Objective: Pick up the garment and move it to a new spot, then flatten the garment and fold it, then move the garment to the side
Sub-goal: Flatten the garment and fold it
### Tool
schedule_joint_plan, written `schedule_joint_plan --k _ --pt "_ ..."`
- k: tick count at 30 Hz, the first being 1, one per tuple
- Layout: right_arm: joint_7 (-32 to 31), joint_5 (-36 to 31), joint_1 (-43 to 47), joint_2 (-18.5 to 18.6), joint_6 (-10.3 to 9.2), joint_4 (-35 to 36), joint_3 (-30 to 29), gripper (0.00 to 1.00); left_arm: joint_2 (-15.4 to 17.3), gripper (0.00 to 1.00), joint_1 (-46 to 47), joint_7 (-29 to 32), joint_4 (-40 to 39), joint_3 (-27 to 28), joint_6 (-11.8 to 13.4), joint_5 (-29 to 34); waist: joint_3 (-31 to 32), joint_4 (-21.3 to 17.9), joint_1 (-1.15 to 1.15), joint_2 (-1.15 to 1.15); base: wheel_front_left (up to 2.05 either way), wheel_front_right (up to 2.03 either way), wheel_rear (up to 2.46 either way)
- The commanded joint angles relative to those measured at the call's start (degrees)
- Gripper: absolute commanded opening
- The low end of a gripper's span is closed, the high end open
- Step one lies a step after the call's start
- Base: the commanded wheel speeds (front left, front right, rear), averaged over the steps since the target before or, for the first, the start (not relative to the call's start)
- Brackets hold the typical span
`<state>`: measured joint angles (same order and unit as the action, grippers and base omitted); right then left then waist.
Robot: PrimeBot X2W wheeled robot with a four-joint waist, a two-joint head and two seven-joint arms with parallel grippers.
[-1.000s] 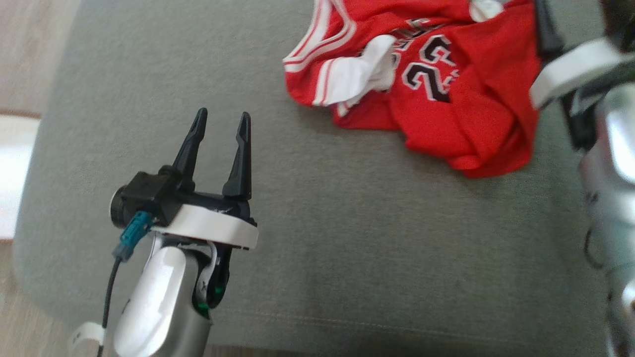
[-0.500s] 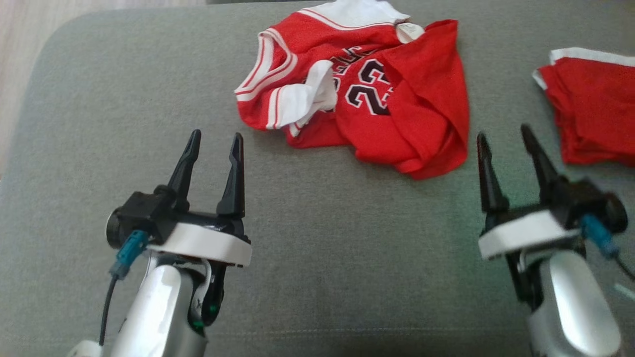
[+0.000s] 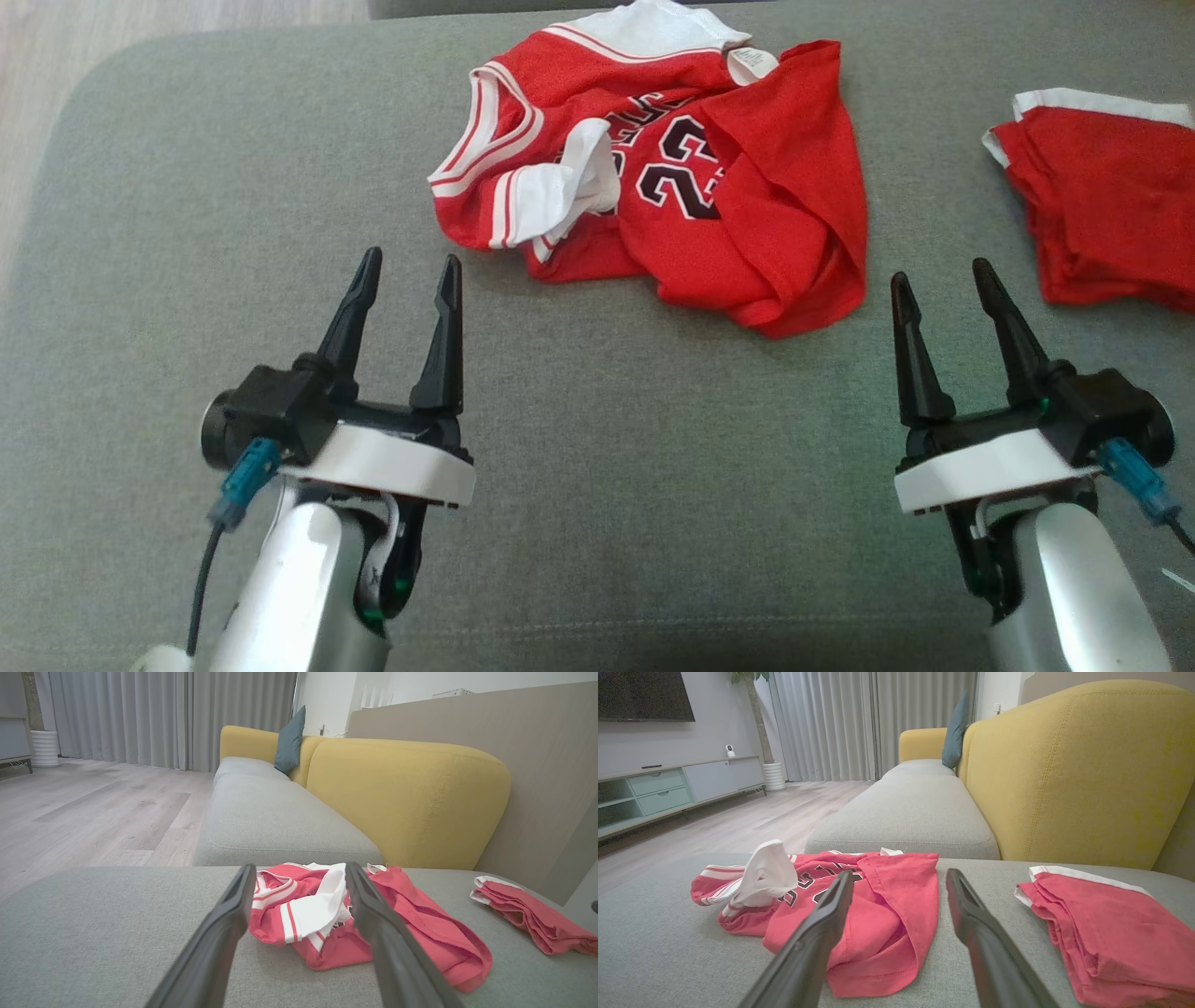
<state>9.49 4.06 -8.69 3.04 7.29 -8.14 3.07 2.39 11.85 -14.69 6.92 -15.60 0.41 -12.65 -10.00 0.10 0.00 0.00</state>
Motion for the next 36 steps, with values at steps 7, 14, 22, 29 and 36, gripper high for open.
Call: schedule_joint_plan --k 7,14,22,29,36 --pt "-0.6 -2.3 -2.6 -0.2 0.2 2.0 -0.2 1.0 0.5 1.0 1.1 -0.3 -2.5 1.2 -0.4 0.5 -1.5 1.9 0.0 0.0 0.0 0.0 0.0" --pt "-3.2 -6.1 -8.5 -0.2 0.2 -1.6 0.1 1.0 0.5 1.0 2.0 -0.3 -2.4 0.4 -0.5 0.2 -4.0 4.5 0.0 0.0 0.0 0.0 0.0" --pt "-8.3 -14.2 -20.8 -0.2 0.2 -12.7 -2.1 1.0 0.5 1.0 3.8 -0.3 -2.3 -1.5 -0.5 -0.7 -7.6 8.3 0.0 0.0 0.0 0.0 0.0" --pt "-11.2 -22.7 -31.2 2.6 0.2 -25.7 -6.4 1.0 0.5 1.0 5.7 -0.3 -2.4 -3.9 0.4 -2.7 -11.5 13.7 0.0 0.0 0.0 0.0 0.0" --pt "-10.1 -26.8 -35.6 4.0 0.2 -31.8 -10.5 0.0 0.5 1.0 6.3 -0.3 -2.5 -4.4 1.1 -3.8 -13.0 15.8 0.0 0.0 0.0 0.0 0.0"
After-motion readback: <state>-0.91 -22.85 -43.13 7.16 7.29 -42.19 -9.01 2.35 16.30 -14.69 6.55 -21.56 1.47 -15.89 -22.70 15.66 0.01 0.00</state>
